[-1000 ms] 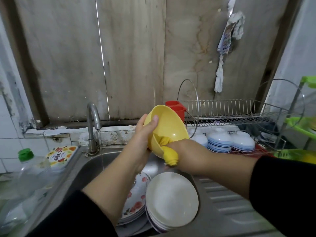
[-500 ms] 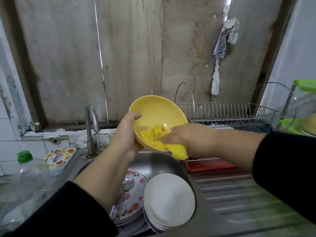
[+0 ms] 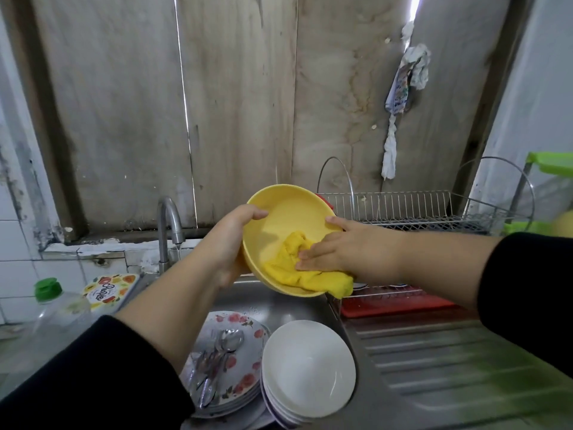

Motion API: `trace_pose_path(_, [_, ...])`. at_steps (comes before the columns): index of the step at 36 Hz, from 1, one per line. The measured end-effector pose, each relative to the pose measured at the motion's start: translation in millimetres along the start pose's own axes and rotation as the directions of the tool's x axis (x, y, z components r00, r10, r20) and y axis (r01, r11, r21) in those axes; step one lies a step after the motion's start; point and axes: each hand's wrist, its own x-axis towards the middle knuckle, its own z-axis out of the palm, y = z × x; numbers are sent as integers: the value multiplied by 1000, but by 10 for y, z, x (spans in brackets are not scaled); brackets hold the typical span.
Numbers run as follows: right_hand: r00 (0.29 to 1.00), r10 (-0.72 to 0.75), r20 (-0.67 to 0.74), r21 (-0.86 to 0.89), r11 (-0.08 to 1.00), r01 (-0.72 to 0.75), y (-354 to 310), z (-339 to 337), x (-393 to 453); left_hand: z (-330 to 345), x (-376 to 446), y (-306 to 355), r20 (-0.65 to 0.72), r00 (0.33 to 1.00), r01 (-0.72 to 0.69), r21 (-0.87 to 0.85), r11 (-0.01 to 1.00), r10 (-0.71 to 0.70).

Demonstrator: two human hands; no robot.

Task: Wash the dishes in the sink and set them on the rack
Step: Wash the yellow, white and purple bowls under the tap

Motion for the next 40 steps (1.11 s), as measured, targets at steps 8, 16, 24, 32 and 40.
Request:
trace_pose_path(8, [789,487,-375,696,710,-108,-548,124,352,254,30,-227,-226,964,-195,-241,951,141])
trace_pose_path(16, [907,52,-418,135,991,5,-15,199,171,-7,-18,-24,42,999,9,-168,986,-1])
trace_pose_path(24, [871,399,-287,667,736,-117,-434,154,299,197,-89,-267,-111,990,-99,-132,986,84])
trace_pose_path(32, [927,260,-272,374,916,-147,-331,111,321,153,-74,-66,-224,975,-21,-111,994,-4])
trace_pose_path(40, [892,199,-405,343,938,-54,-206,234,311,73,-165,-21,-112,994,-18,-93,996,8])
